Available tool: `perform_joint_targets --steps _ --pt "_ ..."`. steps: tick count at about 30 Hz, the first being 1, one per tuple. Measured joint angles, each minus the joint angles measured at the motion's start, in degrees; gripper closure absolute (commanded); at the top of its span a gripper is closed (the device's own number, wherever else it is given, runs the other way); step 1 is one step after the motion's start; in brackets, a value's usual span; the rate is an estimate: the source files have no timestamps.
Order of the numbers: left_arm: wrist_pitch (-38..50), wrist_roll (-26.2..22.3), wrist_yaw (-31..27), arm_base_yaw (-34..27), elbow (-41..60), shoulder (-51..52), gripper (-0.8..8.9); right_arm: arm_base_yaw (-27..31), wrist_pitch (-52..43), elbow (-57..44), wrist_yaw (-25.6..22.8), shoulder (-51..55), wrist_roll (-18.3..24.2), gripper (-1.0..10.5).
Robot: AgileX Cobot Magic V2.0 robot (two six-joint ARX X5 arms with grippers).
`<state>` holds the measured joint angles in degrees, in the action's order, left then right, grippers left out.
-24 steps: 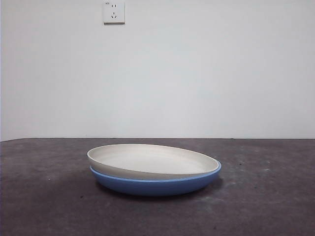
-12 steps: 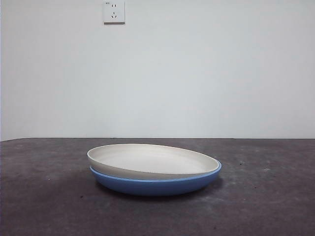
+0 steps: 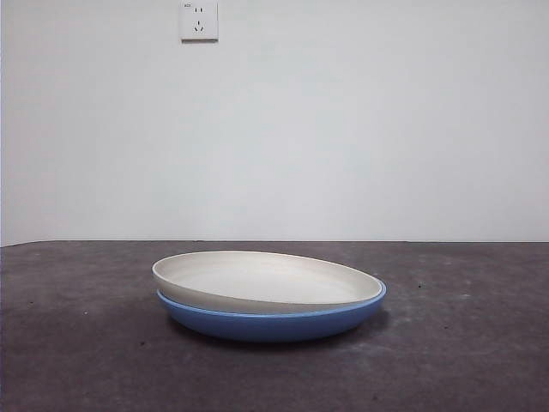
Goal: Pick up the white plate, put it on the blue plate, put it on desk
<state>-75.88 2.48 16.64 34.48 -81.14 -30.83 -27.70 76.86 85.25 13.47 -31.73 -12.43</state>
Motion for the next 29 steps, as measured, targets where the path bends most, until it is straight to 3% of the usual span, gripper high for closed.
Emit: perform_joint_targets --steps 12,19,23,29 --pt "0.76 -0.02 0.0 -0.52 0.68 0.0 7.93 0.0 0.0 0.0 -0.02 0.0 0.0 9.2" --pt "3.74 0.0 0.04 -12.96 8.39 0.57 7.94 0.0 0.0 0.0 0.0 0.0 0.0 9.2" --pt "17.97 0.74 0.07 -21.09 20.63 3.56 7.94 0.0 0.0 0.0 0.0 0.0 0.0 9.2" --pt "48.7 2.14 -0.94 -29.11 46.9 11.63 7.94 0.0 0.0 0.0 0.0 0.0 0.0 9.2"
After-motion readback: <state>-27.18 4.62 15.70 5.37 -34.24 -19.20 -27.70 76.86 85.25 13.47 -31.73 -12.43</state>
